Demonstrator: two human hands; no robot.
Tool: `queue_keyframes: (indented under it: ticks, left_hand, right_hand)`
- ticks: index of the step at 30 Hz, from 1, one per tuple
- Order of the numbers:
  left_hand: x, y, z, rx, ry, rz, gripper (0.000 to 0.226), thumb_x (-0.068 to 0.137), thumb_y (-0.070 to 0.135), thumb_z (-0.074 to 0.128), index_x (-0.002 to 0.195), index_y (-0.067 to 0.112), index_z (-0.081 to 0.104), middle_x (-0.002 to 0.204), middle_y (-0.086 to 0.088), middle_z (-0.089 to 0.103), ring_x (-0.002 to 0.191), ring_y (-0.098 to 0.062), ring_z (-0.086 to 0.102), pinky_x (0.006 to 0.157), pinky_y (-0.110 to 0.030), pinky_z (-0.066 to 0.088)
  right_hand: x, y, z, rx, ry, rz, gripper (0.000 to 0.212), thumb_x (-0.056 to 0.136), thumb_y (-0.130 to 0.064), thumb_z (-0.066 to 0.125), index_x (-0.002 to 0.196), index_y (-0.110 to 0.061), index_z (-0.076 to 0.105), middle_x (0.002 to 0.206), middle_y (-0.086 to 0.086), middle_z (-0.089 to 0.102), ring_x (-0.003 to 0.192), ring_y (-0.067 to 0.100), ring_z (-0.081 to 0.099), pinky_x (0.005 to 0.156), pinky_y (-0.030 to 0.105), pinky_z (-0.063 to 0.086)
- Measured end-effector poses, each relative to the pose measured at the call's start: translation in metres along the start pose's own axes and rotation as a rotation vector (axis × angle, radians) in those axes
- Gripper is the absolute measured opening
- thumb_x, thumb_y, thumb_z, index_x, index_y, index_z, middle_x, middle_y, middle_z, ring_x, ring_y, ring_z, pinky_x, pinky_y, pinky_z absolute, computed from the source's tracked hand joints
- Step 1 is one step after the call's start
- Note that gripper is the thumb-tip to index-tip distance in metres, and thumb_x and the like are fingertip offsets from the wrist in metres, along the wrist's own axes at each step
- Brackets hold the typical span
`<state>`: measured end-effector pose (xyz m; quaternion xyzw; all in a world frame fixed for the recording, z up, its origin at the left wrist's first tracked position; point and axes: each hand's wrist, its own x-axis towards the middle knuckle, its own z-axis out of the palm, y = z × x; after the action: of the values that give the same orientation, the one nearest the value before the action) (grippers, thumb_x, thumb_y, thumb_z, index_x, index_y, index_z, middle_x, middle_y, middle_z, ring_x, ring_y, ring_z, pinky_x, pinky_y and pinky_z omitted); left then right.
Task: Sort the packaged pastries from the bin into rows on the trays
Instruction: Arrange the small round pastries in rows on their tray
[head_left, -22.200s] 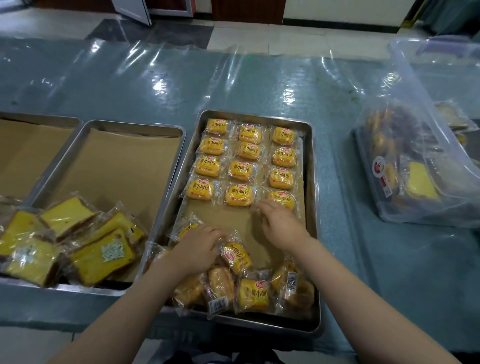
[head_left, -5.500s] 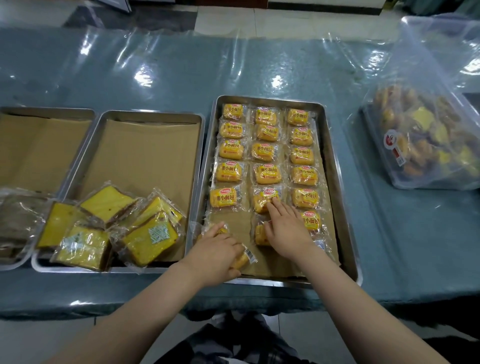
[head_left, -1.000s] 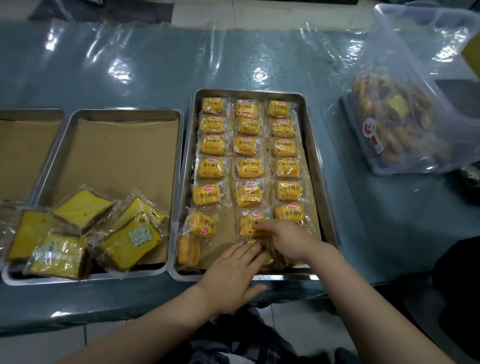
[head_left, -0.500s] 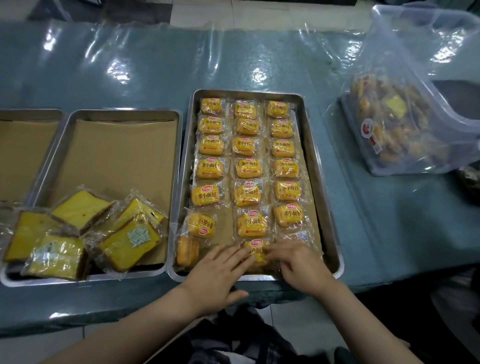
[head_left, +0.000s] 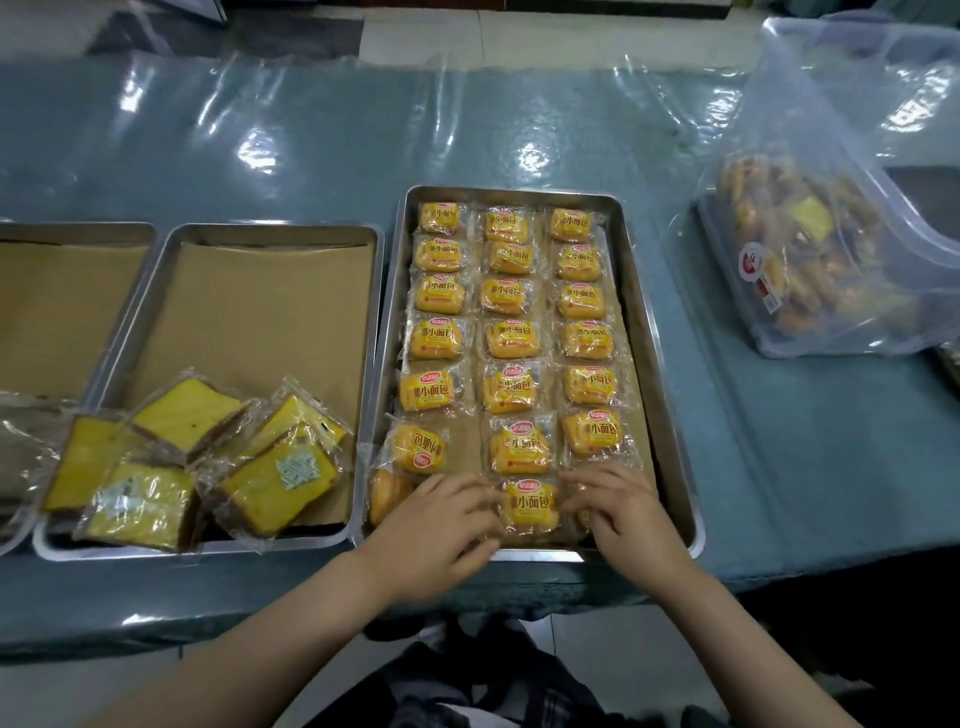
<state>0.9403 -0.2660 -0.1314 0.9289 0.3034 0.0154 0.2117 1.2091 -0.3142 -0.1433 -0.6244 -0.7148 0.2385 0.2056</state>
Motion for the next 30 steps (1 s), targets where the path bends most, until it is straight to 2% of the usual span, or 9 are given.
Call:
queue_keyframes:
  ticks: [3, 7, 10, 15, 18, 21, 24, 26, 30]
  left_hand:
    - [-0.003, -0.010, -0.014, 0.024, 0.171, -0.052, 0.027, 0.094, 0.039, 0.042, 0.109, 0.033, 0.064, 0.123, 0.016, 0.059, 0.123, -0.007, 0.043, 0.107, -0.034, 0.033]
    - [-0.007, -0.037, -0.030, 0.162, 0.235, -0.254, 0.030, 0.087, 0.025, 0.059, 0.117, 0.027, 0.062, 0.132, 0.006, 0.055, 0.130, -0.017, 0.043, 0.110, -0.042, 0.033]
    - [-0.011, -0.056, -0.038, 0.189, 0.227, -0.363, 0.037, 0.089, 0.025, 0.058, 0.125, 0.024, 0.059, 0.138, 0.002, 0.053, 0.134, -0.021, 0.041, 0.111, -0.044, 0.032]
    - [-0.021, -0.065, -0.043, 0.146, 0.228, -0.426, 0.036, 0.095, 0.029, 0.051, 0.130, 0.022, 0.056, 0.131, 0.006, 0.059, 0.125, -0.015, 0.049, 0.108, -0.040, 0.032]
    - [-0.027, -0.062, -0.040, 0.145, 0.207, -0.433, 0.035, 0.096, 0.033, 0.047, 0.129, 0.026, 0.056, 0.125, 0.010, 0.060, 0.120, -0.012, 0.052, 0.109, -0.039, 0.033]
    - [-0.032, -0.058, -0.039, 0.128, 0.203, -0.453, 0.034, 0.097, 0.034, 0.046, 0.128, 0.029, 0.056, 0.120, 0.013, 0.061, 0.118, -0.010, 0.051, 0.109, -0.036, 0.029]
    - [-0.033, -0.054, -0.044, 0.090, 0.186, -0.439, 0.030, 0.098, 0.037, 0.043, 0.123, 0.033, 0.060, 0.108, 0.017, 0.065, 0.106, -0.007, 0.055, 0.106, -0.030, 0.027]
    - [-0.028, -0.053, -0.049, 0.019, 0.173, -0.411, 0.028, 0.099, 0.036, 0.042, 0.117, 0.036, 0.063, 0.099, 0.019, 0.066, 0.098, -0.005, 0.057, 0.103, -0.029, 0.031]
    - [-0.002, -0.065, -0.055, -0.032, 0.169, -0.440, 0.034, 0.100, 0.030, 0.039, 0.128, 0.030, 0.058, 0.123, 0.013, 0.062, 0.113, -0.008, 0.055, 0.105, -0.037, 0.039]
  right_hand:
    - [0.011, -0.011, 0.003, 0.034, 0.028, -0.005, 0.037, 0.081, 0.002, 0.058, 0.090, -0.029, 0.076, 0.116, -0.021, 0.064, 0.116, 0.008, 0.051, 0.101, 0.032, 0.037]
    - [0.029, -0.038, 0.013, 0.033, -0.036, -0.057, 0.033, 0.084, 0.001, 0.058, 0.096, -0.025, 0.076, 0.118, -0.014, 0.066, 0.117, 0.009, 0.050, 0.106, 0.032, 0.032]
    - [0.039, -0.064, 0.020, 0.004, -0.149, -0.100, 0.037, 0.088, -0.003, 0.055, 0.111, -0.026, 0.071, 0.122, -0.012, 0.064, 0.120, 0.008, 0.049, 0.109, 0.027, 0.027]
    - [0.048, -0.108, 0.041, 0.036, -0.322, -0.008, 0.057, 0.092, -0.008, 0.051, 0.144, -0.029, 0.042, 0.136, -0.002, 0.053, 0.127, 0.014, 0.044, 0.107, 0.026, 0.035]
    - [0.051, -0.121, 0.055, 0.092, -0.325, 0.072, 0.064, 0.094, -0.016, 0.053, 0.151, -0.031, 0.028, 0.136, 0.002, 0.052, 0.115, 0.015, 0.054, 0.097, 0.029, 0.046]
    - [0.055, -0.129, 0.063, 0.173, -0.288, 0.118, 0.060, 0.097, -0.021, 0.049, 0.152, -0.028, 0.024, 0.129, 0.004, 0.057, 0.098, 0.011, 0.056, 0.082, 0.024, 0.047]
    - [0.058, -0.129, 0.064, 0.202, -0.225, 0.135, 0.051, 0.101, -0.033, 0.043, 0.150, -0.025, 0.031, 0.135, 0.002, 0.055, 0.118, 0.016, 0.053, 0.096, 0.030, 0.045]
    - [0.059, -0.126, 0.065, 0.115, -0.207, 0.127, 0.050, 0.100, -0.047, 0.041, 0.144, -0.024, 0.040, 0.131, 0.000, 0.057, 0.120, 0.019, 0.051, 0.098, 0.035, 0.045]
    - [0.063, -0.127, 0.065, -0.210, -0.199, 0.082, 0.048, 0.093, -0.061, 0.041, 0.114, -0.020, 0.053, 0.106, 0.001, 0.062, 0.101, 0.020, 0.053, 0.086, 0.036, 0.047]
